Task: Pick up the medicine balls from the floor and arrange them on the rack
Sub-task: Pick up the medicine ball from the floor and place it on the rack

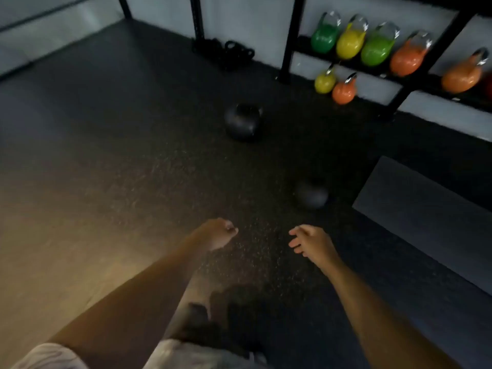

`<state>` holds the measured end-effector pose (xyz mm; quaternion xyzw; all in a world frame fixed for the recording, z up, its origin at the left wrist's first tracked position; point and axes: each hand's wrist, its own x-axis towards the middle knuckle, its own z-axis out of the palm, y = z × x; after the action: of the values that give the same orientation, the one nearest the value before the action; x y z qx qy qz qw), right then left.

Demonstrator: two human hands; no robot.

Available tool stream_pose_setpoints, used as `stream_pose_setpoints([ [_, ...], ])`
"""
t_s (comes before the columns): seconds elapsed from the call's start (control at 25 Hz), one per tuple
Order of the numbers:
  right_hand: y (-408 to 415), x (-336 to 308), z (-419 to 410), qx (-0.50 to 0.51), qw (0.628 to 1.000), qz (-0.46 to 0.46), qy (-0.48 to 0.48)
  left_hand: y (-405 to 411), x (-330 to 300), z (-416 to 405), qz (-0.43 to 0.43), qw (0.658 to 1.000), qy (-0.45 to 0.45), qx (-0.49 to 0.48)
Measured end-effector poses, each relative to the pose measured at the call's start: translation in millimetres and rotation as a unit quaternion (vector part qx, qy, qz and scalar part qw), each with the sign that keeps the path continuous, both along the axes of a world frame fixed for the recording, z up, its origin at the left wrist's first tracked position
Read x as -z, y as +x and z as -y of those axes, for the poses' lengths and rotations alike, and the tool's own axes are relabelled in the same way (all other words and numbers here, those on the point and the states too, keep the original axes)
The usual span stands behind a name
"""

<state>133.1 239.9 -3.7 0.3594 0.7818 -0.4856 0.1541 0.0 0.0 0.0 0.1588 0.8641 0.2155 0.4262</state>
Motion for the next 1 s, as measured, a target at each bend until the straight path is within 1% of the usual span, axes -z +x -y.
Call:
stream_pose_setpoints([
  [0.12, -27.0, 38.9, -6.2, -0.073, 0.994, 0.078, 0.021, -8.5, 39.5, 15.3, 0.028, 0.998, -0.054, 0.007],
  [0.2, -52.1, 57.7, -10.5, -0.119, 0.985, 0.123, 0.022, -22.2, 66.2, 26.9, 0.043, 0.997, -0.07, 0.005],
  [0.32, -91.6, 73.9, -23.3, -0.162, 0.972, 0.166, 0.037, -53.7, 96.6, 41.5, 0.078, 0.993, -0.081, -0.042],
  [0.4, -125.0, 86.4, -34.0, -0.173, 0.964, 0.199, 0.041, -79.7, 112.3, 53.0, 0.101, 0.987, -0.08, -0.095],
  [0.56, -186.4, 96.5, -48.5, -0.194, 0.957, 0.211, 0.045, -117.9, 127.8, 59.5, 0.136, 0.971, -0.099, -0.171],
  [0.68, -233.3, 96.9, -61.1, -0.212, 0.953, 0.212, 0.05, -146.8, 128.5, 53.1, 0.16, 0.962, -0.115, -0.188],
  [0.76, -268.5, 99.0, -75.5, -0.215, 0.953, 0.209, 0.035, -172.3, 126.0, 43.4, 0.172, 0.955, -0.128, -0.205],
  [0.84, -308.9, 102.6, -93.7, -0.213, 0.954, 0.212, 0.014, -204.1, 122.4, 30.0, 0.173, 0.95, -0.152, -0.21],
  [1.0, -392.9, 108.2, -138.2, -0.23, 0.943, 0.241, -0.024, -273.2, 117.4, -3.2, 0.154, 0.937, -0.17, -0.265],
])
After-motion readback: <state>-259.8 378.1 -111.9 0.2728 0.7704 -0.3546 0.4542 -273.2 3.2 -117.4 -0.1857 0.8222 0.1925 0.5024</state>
